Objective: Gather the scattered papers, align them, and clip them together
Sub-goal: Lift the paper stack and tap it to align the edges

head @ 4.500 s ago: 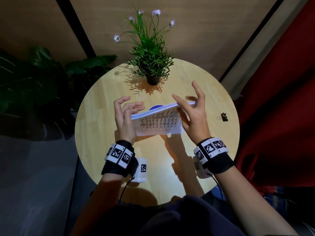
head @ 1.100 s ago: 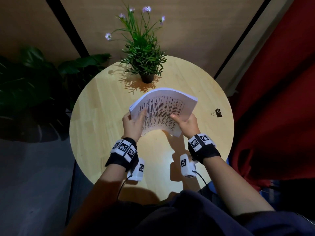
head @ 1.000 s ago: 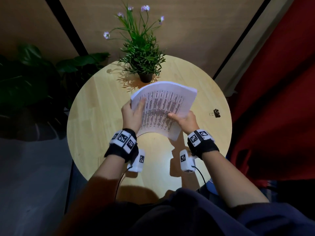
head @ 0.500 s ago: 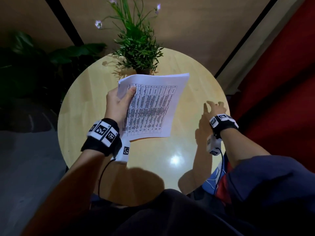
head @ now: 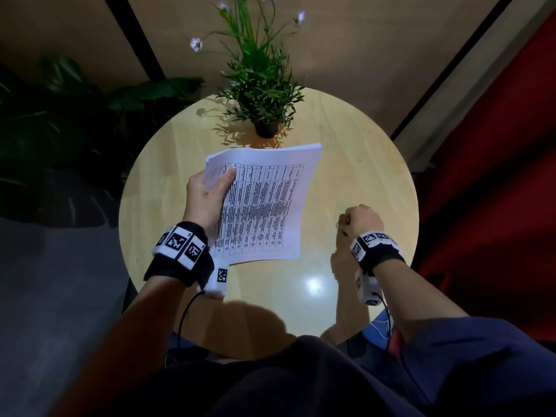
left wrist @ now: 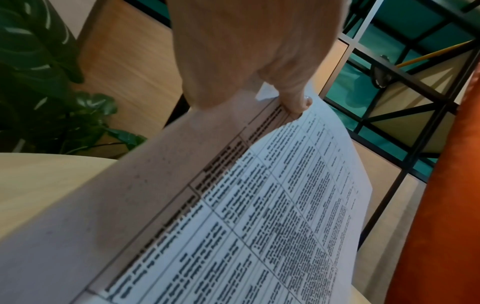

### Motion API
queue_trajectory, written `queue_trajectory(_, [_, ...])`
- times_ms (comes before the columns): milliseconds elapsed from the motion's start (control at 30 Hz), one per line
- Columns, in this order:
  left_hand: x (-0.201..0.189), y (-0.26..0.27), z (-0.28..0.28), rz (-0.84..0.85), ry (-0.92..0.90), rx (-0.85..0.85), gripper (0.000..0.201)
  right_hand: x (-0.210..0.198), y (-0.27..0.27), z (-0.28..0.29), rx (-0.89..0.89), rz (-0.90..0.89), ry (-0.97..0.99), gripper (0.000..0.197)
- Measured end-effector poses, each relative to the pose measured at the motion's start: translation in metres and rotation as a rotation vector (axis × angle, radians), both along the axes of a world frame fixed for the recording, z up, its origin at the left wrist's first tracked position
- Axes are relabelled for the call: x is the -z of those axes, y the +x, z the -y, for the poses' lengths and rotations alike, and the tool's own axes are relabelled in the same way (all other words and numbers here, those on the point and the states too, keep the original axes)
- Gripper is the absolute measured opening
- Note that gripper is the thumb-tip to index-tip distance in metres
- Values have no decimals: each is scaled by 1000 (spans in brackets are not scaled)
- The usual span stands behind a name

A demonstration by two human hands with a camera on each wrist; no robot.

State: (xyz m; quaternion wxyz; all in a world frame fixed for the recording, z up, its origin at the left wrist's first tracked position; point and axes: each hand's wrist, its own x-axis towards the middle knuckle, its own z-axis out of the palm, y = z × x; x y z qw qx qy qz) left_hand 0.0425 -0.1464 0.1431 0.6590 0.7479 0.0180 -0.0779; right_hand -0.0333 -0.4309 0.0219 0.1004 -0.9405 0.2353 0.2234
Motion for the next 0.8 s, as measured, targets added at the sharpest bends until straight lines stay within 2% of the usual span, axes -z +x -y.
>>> queue_trajectory(167, [4, -10, -20, -51, 10, -6, 10, 12, -26, -32, 112, 5, 203, 39])
queue_trajectory(267, [2, -17, -32, -68, 0, -28, 15, 29, -49, -50, 313, 171, 416, 55])
queue_trajectory(333, [0, -21, -38, -66, 0, -17, 16, 31, -61, -62, 421, 279, 466, 51])
queue_trajectory(400, [-5, -25, -43, -62, -7, 15, 13, 23, -64, -74, 479, 349, 425, 38])
queue_trajectory(433, [-8, -28, -45, -56, -7, 37, 11, 17, -61, -78, 488, 406, 445, 42])
queue_trajectory(533, [-19, -33, -50, -16, -15, 118, 11, -14, -39, -89, 331, 498, 748, 93])
queue_trajectory(567, [-23, -34, -51, -5, -21, 131, 12, -28, -31, -92, 270, 494, 875, 99])
queue_trajectory(600, [-25, -34, -52, 3, -27, 130, 11, -40, -23, -96, 229, 486, 968, 96])
queue_trajectory(667, [-28, -36, -53, 11, -59, 61, 5, -67, -11, -105, 224, 516, 1065, 67])
queue_trajectory(733, [-25, -40, -52, 9, -117, -89, 15, -87, -6, -116, 250, 600, 1126, 37])
queue_trajectory(800, [-23, -47, -50, -14, -121, -226, 29, -96, -7, -130, 274, 681, 1134, 23])
